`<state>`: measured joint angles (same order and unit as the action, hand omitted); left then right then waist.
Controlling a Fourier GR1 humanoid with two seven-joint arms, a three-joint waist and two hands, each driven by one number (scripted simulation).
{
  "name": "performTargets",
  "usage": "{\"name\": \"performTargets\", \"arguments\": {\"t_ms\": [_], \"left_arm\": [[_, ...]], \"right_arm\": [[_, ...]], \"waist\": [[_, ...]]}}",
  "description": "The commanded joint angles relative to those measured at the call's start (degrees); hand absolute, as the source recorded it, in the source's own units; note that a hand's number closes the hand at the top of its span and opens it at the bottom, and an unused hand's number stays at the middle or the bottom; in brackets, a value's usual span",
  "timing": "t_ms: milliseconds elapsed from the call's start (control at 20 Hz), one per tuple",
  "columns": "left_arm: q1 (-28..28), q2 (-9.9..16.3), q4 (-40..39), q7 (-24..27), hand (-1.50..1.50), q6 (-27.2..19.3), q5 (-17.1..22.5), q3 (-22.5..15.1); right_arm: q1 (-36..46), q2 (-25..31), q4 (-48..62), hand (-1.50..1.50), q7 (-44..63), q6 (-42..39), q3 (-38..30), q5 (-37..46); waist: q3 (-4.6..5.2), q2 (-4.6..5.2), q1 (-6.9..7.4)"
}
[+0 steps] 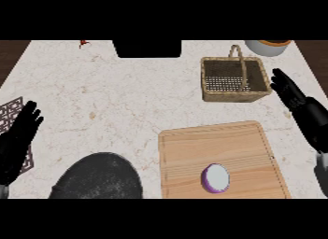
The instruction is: Pick the can from the cutting board and place it in the basket
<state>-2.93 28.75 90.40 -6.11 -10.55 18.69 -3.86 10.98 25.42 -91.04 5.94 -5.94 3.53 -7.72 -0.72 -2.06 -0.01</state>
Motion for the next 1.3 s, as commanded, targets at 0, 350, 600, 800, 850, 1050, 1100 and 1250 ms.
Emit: {"name": "performTargets", "arguments": {"t_ms": [0,350,600,800,850,1050,1100,1250], "left_arm": [[1.2,0.7,2.5,-1.5,0.00,-1.3,-1.0,2.1],[5.8,-1.9,-0.9,0.3,0.00,-5.1,-3.9,1.0],[7.1,-2.1,-0.9,-0.8,0.00,-4.5,-4.1,0.0],[9.6,-1.7,-1.9,-1.6,0.00,-5.1,-5.0,0.3],[8.7,-2.5,-0.5,-2.0,0.00,-6.2,-5.8,-0.6],[9.2,-2.3,-1.8,-1.6,0.00,-5.2,-5.1,0.1],[10.3,-2.4,-2.7,-2.8,0.00,-5.9,-5.4,0.1],[10.6,-2.7,-1.9,-2.3,0.00,-6.3,-6.6,-0.9]], "right_arm": [[-6.5,0.2,-6.4,1.50,0.0,3.6,-3.0,1.3],[-14.0,-15.5,-14.9,1.50,-14.1,24.6,-1.6,9.9],[-16.9,-20.5,-10.7,-1.50,-3.6,46.3,1.7,34.3],[-21.8,-21.9,-12.1,-1.50,6.7,52.3,0.5,47.6],[-22.8,-22.7,-12.0,-1.50,9.8,52.8,0.4,51.6],[-28.2,-20.8,-19.0,-1.50,23.7,38.0,2.6,58.6],[-30.2,-19.5,-19.9,-1.50,25.0,34.0,4.0,59.0],[-35.3,-17.4,-21.7,-1.50,30.9,22.6,8.8,59.1]], "waist": [[0.71,1.79,-0.67],[0.57,1.56,-3.54],[1.07,2.06,-1.44],[1.24,2.07,-2.42],[1.20,2.01,-1.57],[1.44,2.12,-1.57],[1.52,2.25,-2.41],[1.47,2.29,-1.78]]}}
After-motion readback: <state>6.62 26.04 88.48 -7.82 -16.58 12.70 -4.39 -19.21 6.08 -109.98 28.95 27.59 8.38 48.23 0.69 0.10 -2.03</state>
